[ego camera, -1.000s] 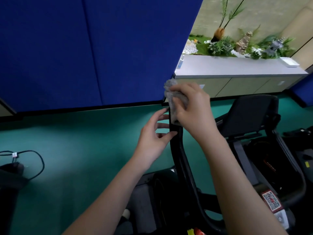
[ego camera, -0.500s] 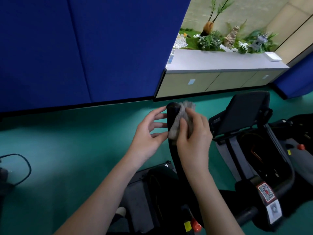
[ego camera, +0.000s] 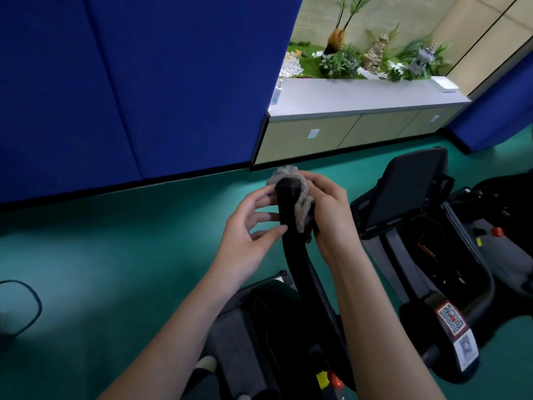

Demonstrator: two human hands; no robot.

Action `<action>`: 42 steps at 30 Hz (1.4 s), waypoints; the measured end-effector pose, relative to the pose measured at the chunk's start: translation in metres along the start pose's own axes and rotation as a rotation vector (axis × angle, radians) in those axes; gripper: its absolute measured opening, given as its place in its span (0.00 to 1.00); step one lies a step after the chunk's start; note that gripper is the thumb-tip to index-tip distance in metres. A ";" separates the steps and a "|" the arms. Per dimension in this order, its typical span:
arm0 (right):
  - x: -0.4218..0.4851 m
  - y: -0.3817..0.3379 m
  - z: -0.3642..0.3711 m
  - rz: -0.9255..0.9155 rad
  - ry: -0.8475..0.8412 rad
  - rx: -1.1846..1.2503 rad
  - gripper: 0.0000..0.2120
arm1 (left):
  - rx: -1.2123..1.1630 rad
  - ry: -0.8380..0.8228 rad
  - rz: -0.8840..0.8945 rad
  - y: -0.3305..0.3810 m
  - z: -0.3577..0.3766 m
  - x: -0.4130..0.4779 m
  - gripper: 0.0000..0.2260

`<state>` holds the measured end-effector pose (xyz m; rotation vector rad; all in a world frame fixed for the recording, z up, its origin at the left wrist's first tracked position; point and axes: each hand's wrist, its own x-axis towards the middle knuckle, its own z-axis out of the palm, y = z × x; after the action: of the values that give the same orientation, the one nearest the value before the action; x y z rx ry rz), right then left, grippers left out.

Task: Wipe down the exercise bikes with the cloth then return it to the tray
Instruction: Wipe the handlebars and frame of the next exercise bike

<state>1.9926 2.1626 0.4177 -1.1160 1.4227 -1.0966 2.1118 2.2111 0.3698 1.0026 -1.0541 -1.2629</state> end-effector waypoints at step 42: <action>-0.038 -0.027 -0.024 -0.986 -0.273 -0.740 0.12 | -0.226 0.079 -0.152 -0.024 0.019 -0.020 0.19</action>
<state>1.9749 2.1969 0.4534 -2.5614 1.0467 -0.9725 2.0878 2.2294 0.3500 0.9630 -0.7663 -1.4200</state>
